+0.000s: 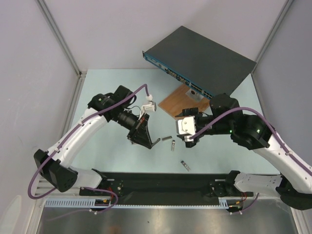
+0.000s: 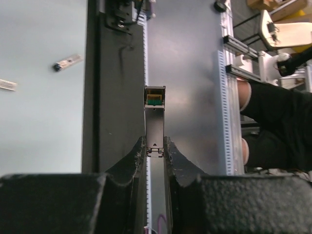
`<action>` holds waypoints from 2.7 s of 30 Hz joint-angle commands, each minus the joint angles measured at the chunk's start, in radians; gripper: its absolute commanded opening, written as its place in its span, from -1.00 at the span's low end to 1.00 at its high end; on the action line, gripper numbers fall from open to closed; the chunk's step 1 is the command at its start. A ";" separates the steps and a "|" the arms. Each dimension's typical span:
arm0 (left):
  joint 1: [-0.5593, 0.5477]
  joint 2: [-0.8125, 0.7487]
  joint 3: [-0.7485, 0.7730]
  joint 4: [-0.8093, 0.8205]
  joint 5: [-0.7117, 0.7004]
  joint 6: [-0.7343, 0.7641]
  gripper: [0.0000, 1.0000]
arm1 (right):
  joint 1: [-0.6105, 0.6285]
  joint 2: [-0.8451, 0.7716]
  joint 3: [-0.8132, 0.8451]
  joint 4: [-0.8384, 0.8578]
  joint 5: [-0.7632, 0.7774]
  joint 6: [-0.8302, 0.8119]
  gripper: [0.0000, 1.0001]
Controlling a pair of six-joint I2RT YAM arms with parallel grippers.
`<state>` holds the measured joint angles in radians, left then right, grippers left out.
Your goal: Insert the plug into the switch port
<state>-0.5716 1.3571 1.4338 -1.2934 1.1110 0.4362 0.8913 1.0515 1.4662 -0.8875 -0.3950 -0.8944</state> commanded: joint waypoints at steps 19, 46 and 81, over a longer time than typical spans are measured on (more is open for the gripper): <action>-0.039 -0.019 -0.061 0.054 0.159 -0.110 -0.99 | 0.330 0.156 0.005 0.012 0.077 -0.178 0.00; 0.179 -0.245 0.155 0.349 -0.161 -0.240 0.63 | -0.049 0.186 0.101 0.120 -0.229 0.555 -1.00; -0.458 -0.309 -0.078 0.474 -0.959 0.478 -0.20 | -0.322 0.283 -0.132 0.424 -0.768 1.371 -1.00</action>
<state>-1.0096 1.0454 1.3682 -0.8520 0.1993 0.8814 0.5697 1.3197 1.3224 -0.4999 -1.1423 0.4458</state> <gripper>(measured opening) 0.406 0.046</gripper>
